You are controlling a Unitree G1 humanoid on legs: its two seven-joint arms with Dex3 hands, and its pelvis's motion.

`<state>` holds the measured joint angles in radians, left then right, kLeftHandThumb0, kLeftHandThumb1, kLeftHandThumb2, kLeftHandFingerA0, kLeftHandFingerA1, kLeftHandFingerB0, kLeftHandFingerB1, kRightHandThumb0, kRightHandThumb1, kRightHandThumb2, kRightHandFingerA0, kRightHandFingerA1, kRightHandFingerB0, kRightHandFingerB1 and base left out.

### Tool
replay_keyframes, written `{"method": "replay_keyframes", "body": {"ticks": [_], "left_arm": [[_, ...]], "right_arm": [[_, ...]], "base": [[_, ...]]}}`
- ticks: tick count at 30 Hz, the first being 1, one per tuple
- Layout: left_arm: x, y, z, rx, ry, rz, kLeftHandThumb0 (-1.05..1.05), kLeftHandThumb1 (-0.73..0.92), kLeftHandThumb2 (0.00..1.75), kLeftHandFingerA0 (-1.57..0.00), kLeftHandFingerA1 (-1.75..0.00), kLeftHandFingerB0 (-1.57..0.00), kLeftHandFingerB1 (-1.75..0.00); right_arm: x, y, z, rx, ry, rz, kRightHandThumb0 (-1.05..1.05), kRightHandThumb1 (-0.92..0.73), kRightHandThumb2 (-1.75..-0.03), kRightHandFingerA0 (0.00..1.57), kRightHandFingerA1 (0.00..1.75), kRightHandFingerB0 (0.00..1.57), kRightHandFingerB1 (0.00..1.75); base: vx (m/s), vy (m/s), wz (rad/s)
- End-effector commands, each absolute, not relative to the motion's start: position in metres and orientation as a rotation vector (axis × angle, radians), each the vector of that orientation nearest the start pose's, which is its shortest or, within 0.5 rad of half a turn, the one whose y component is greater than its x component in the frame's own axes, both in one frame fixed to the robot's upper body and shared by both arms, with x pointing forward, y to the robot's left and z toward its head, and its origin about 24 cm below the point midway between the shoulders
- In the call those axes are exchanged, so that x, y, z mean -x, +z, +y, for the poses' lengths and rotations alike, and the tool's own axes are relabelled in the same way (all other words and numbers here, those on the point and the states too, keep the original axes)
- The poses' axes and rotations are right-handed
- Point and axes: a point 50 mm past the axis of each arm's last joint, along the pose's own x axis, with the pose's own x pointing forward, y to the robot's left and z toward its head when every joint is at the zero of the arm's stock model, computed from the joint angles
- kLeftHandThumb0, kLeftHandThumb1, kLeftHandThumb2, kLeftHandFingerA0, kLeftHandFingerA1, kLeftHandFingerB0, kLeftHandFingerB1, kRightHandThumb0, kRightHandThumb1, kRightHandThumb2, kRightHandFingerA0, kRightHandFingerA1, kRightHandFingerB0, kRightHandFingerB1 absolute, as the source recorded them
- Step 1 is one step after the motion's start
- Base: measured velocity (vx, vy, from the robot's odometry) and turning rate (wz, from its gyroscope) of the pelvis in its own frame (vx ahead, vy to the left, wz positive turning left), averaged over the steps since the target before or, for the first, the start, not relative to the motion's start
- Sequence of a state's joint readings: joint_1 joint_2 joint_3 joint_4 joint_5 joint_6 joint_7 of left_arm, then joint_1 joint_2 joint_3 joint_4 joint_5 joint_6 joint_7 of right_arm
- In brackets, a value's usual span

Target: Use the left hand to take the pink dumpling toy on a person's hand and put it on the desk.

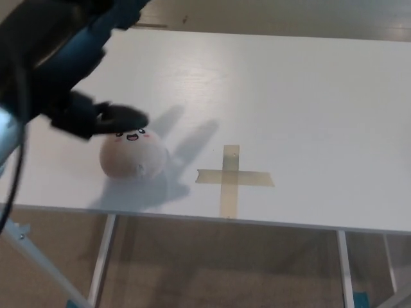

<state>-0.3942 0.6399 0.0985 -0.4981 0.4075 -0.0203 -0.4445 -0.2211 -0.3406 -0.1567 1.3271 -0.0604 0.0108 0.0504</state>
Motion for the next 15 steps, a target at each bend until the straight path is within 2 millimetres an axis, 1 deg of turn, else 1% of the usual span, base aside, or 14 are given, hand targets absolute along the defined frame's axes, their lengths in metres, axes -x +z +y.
{"method": "replay_keyframes", "body": {"ticks": [1, 2, 3, 4, 5, 6, 7, 8, 11, 12, 13, 14, 15], "left_arm": [[-0.170, 0.262, 0.187, -1.027, -0.458, -0.819, -0.50, 0.40, 0.65, -0.31, -0.41, -0.35, -0.39], [-0.163, 0.262, 0.189, -1.007, -0.474, -0.831, -0.50, 0.40, 0.65, -0.31, -0.41, -0.35, -0.39], [-0.154, 0.261, 0.191, -0.966, -0.502, -0.849, -0.36, 0.48, 0.55, -0.45, -0.37, -0.45, -0.35], [-0.143, 0.259, 0.193, -0.907, -0.539, -0.871, -0.33, 0.49, 0.55, -0.53, -0.40, -0.49, -0.36], [-0.139, 0.259, 0.194, -0.886, -0.552, -0.878, -0.33, 0.49, 0.55, -0.53, -0.40, -0.49, -0.36], [-0.133, 0.257, 0.196, -0.852, -0.585, -0.872, -0.30, 0.51, 0.55, -0.63, -0.43, -0.55, -0.38], [-0.129, 0.256, 0.196, -0.829, -0.607, -0.866, -0.30, 0.51, 0.55, -0.63, -0.43, -0.55, -0.38], [-0.117, 0.249, 0.199, -0.768, -0.708, -0.794, -0.28, 0.52, 0.56, -0.70, -0.45, -0.59, -0.39], [-0.111, 0.243, 0.201, -0.739, -0.775, -0.729, -0.28, 0.53, 0.55, -0.72, -0.46, -0.60, -0.40], [-0.108, 0.236, 0.202, -0.735, -0.805, -0.679, -0.29, 0.54, 0.56, -0.75, -0.48, -0.61, -0.41], [-0.106, 0.231, 0.203, -0.732, -0.825, -0.644, -0.29, 0.54, 0.56, -0.75, -0.48, -0.61, -0.41], [-0.103, 0.218, 0.206, -0.723, -0.856, -0.568, -0.31, 0.56, 0.56, -0.76, -0.48, -0.62, -0.41], [-0.098, 0.198, 0.209, -0.709, -0.897, -0.434, -0.33, 0.56, 0.56, -0.76, -0.49, -0.61, -0.40]], "right_arm": [[-0.130, -0.138, -0.282, 0.230, -0.200, 1.169, -0.29, -0.76, -0.63, 0.52, 0.40, 0.46, 0.38], [-0.128, -0.139, -0.281, 0.230, -0.198, 1.170, -0.29, -0.76, -0.63, 0.52, 0.40, 0.46, 0.38], [-0.128, -0.140, -0.281, 0.232, -0.198, 1.173, -0.29, -0.76, -0.63, 0.52, 0.40, 0.46, 0.38], [-0.129, -0.139, -0.281, 0.231, -0.199, 1.172, -0.30, -0.76, -0.63, 0.52, 0.40, 0.44, 0.37], [-0.130, -0.139, -0.281, 0.230, -0.199, 1.171, -0.30, -0.76, -0.63, 0.52, 0.40, 0.44, 0.37], [-0.130, -0.139, -0.281, 0.225, -0.199, 1.170, -0.30, -0.77, -0.63, 0.52, 0.40, 0.44, 0.37], [-0.130, -0.138, -0.281, 0.221, -0.199, 1.169, -0.30, -0.77, -0.63, 0.52, 0.40, 0.44, 0.37], [-0.130, -0.138, -0.282, 0.223, -0.202, 1.171, -0.29, -0.77, -0.63, 0.52, 0.40, 0.45, 0.37], [-0.130, -0.138, -0.282, 0.227, -0.203, 1.172, -0.29, -0.77, -0.63, 0.53, 0.40, 0.46, 0.38], [-0.131, -0.139, -0.280, 0.228, -0.200, 1.172, -0.28, -0.77, -0.63, 0.54, 0.41, 0.47, 0.38], [-0.132, -0.139, -0.279, 0.229, -0.198, 1.171, -0.28, -0.77, -0.63, 0.54, 0.41, 0.47, 0.38], [-0.131, -0.139, -0.279, 0.229, -0.197, 1.174, -0.29, -0.77, -0.63, 0.54, 0.41, 0.49, 0.39], [-0.130, -0.140, -0.278, 0.228, -0.196, 1.179, -0.29, -0.77, -0.63, 0.54, 0.41, 0.48, 0.38]], "base": [[0.00, 0.000, 0.00], [0.00, 0.000, 0.00], [0.00, 0.000, 0.00], [0.00, 0.000, 0.00], [0.00, 0.000, 0.00], [0.00, 0.000, 0.00], [0.00, 0.000, 0.00], [0.00, 0.000, 0.00], [0.00, 0.000, 0.00], [0.00, 0.000, 0.00], [0.00, 0.000, 0.00], [0.00, 0.000, 0.00], [0.00, 0.000, 0.00]]}}
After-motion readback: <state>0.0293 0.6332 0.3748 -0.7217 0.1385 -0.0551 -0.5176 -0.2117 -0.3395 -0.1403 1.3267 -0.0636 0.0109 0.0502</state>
